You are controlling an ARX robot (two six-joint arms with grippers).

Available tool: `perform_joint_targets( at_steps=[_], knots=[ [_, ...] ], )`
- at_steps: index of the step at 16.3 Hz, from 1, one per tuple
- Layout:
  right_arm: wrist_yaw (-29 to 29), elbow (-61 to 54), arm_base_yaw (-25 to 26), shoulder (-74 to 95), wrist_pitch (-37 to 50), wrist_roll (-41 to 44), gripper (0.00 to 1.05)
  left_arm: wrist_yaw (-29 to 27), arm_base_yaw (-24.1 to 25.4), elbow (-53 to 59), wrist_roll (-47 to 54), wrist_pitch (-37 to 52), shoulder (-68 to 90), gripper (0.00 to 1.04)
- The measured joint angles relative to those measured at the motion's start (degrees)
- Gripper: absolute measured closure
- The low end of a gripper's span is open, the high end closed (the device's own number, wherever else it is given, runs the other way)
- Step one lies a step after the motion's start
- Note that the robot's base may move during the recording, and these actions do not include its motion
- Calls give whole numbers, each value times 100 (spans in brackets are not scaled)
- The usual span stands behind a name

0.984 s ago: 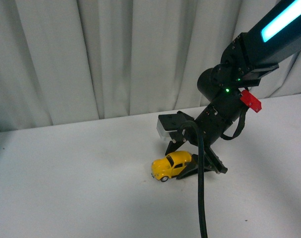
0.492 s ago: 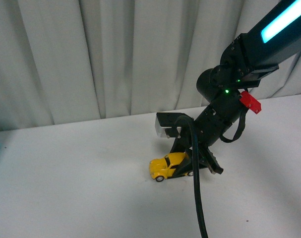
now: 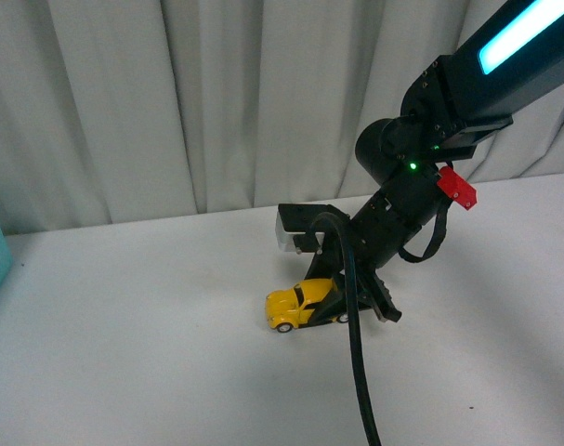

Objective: Wind up and store yellow beetle toy

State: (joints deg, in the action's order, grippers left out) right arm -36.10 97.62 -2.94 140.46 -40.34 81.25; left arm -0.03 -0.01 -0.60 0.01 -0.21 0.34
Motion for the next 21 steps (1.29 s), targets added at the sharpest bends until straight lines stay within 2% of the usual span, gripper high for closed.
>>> perform_joint_targets(
  at_steps=[4,17,21],
  knots=[
    [-127,-197,214,-20,120,74,62,-2,0,0,0,0,0,7],
    [-339,-1558,1727,-566,208,1604,62,0,0,0,0,0,0,7],
    [-358,-1915,2041,-708,146,1757,62,0,0,0,0,0,0,7]
  ],
)
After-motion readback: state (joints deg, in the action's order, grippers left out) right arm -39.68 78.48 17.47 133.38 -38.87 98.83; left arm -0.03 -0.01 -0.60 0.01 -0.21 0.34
